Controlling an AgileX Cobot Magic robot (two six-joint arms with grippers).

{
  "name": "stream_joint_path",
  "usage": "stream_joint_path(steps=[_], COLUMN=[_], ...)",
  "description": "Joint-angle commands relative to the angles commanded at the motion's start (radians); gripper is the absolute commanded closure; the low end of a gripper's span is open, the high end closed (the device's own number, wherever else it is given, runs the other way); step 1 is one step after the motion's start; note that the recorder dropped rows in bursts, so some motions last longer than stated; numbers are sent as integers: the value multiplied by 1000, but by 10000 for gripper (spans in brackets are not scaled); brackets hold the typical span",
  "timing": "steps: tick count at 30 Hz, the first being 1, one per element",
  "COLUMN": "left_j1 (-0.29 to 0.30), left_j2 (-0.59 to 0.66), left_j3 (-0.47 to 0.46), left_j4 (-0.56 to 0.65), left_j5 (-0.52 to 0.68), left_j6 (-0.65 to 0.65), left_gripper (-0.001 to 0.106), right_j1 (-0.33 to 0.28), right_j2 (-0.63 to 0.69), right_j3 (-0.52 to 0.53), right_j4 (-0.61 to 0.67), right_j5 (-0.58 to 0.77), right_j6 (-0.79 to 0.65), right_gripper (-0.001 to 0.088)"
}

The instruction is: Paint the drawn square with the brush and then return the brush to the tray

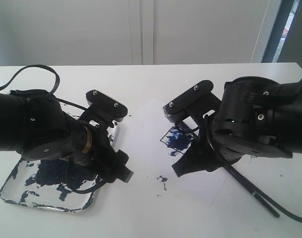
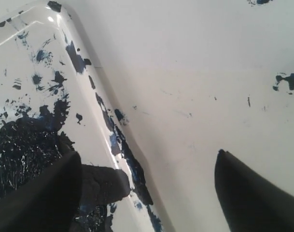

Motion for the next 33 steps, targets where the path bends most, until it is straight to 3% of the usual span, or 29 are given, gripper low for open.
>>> stream_joint_path(steps=[2,7,12,20,33], left_j1=[0,0,0,-2,-2], left_j2=[0,0,5,62,115], left_j3=[0,0,0,0,-11], left_j4=[-2,-7,-7,-7,2], left_j5=[-4,-37,-105,-175,-272], left_j6=[-1,-1,-1,2,33], left_gripper=[274,274,274,274,274], right_j1=[-24,-94,-145,-193,-195], right_j2=[0,0,2,49,124], right_j3=[22,134,241,341,343], right_j4=[0,-26,-183,-446,-689], right_j5=[-44,-224,-358,-424,-358], right_j6=[37,146,338,634,906], right_gripper=[259,334,340,411,445])
